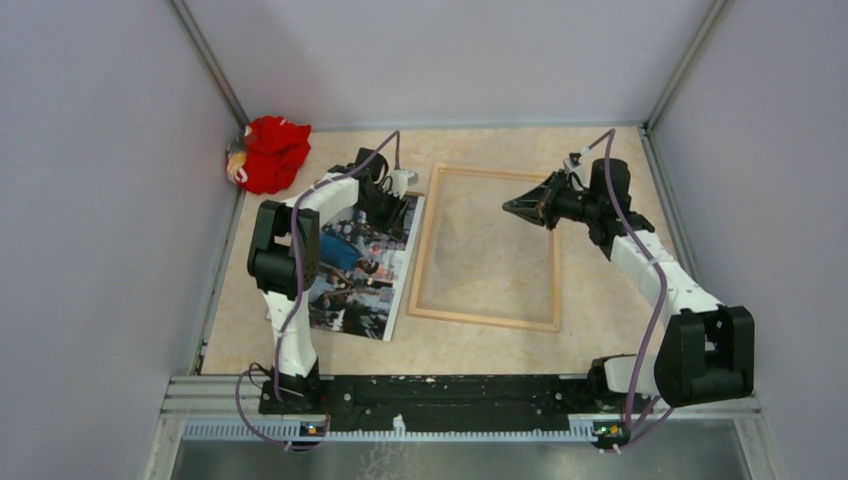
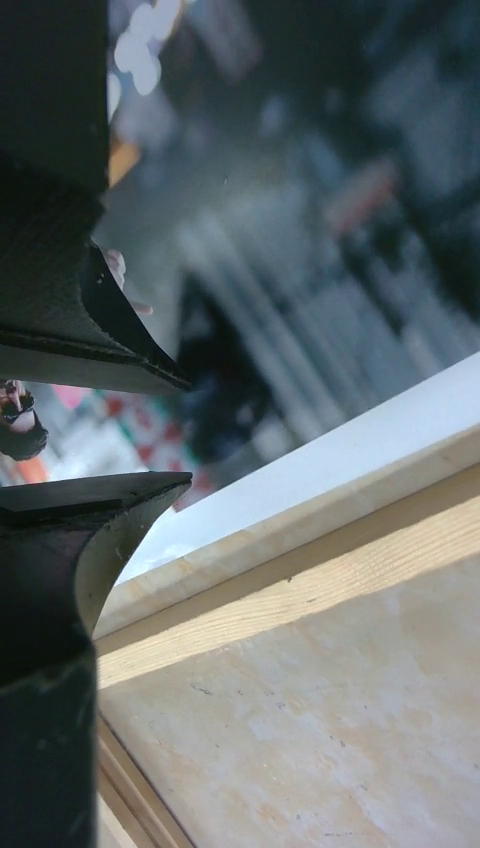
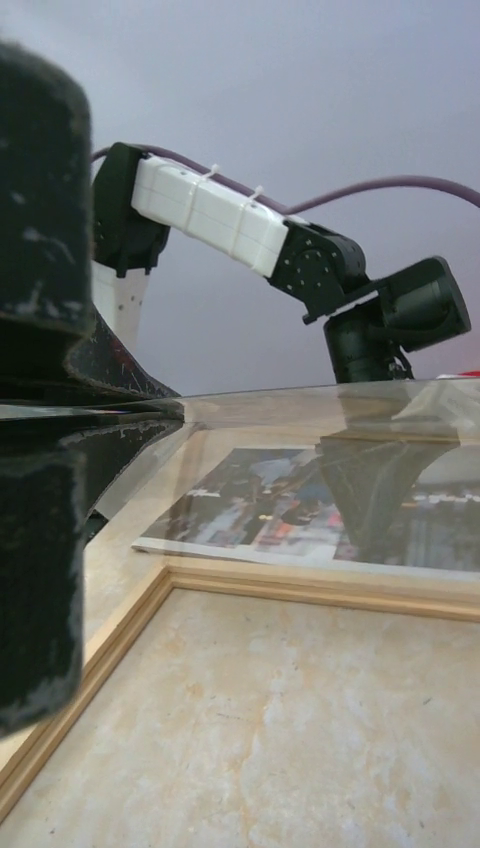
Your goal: Put the photo into the frame
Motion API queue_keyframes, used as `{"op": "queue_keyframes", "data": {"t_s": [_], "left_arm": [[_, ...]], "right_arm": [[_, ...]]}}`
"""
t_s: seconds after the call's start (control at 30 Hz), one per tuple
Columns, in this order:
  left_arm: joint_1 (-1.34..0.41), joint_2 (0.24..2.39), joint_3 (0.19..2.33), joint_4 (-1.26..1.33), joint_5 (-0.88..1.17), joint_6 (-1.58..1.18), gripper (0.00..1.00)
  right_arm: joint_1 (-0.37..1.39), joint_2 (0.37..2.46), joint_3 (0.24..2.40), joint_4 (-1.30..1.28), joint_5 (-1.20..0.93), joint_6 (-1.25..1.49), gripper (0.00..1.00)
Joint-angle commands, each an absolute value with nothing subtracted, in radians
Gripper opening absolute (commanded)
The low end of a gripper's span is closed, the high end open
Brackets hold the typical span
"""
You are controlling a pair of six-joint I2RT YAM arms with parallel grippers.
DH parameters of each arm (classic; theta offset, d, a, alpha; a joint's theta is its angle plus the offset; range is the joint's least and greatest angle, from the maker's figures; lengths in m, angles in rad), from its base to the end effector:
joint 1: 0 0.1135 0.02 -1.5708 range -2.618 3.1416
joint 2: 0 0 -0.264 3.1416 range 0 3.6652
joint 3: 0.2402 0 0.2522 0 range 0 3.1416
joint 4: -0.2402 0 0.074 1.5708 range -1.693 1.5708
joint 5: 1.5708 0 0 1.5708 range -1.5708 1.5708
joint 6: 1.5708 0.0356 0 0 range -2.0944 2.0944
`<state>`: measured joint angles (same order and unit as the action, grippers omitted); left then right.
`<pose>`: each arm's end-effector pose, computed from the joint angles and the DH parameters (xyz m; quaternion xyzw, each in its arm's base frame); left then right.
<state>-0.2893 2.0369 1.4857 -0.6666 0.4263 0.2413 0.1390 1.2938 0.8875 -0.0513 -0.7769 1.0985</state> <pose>0.3941 -0.1327 0.1723 0.2881 0.9188 -0.2123 0.1666 0.2795 0.0643 0.2818 0.1852 0.7894 0.5456 0.2118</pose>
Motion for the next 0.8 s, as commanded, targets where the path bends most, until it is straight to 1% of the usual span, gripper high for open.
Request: {"op": "queue_keyframes", "data": {"t_s": [0.0,0.2,0.27,0.33,0.43,0.57,0.7,0.77], "left_arm": [[-0.275,1.996,1.482,-0.681,0.405,0.244,0.42],[-0.272,1.990,1.477,-0.677,0.408,0.245,0.42],[-0.272,1.991,1.478,-0.679,0.406,0.245,0.42],[-0.272,1.991,1.478,-0.678,0.403,0.245,0.42],[-0.271,1.990,1.479,-0.676,0.396,0.244,0.42],[-0.258,1.991,1.483,-0.675,0.394,0.241,0.42],[-0.227,1.990,1.502,-0.679,0.393,0.236,0.42],[-0.210,1.989,1.508,-0.680,0.395,0.234,0.42]], "right_arm": [[0.141,1.281,0.991,-0.006,-0.828,1.124,0.00],[0.141,1.298,1.057,-0.006,-0.855,1.090,0.00],[0.142,1.311,1.062,0.030,-0.891,1.066,0.00],[0.143,1.326,1.070,0.009,-0.937,1.004,0.00],[0.143,1.332,1.069,-0.089,-0.982,0.858,0.00],[0.143,1.320,1.046,-0.252,-0.976,0.660,0.00],[0.143,1.310,1.015,-0.433,-0.891,0.495,0.00],[0.143,1.306,0.982,-0.467,-0.852,0.465,0.00]]}}
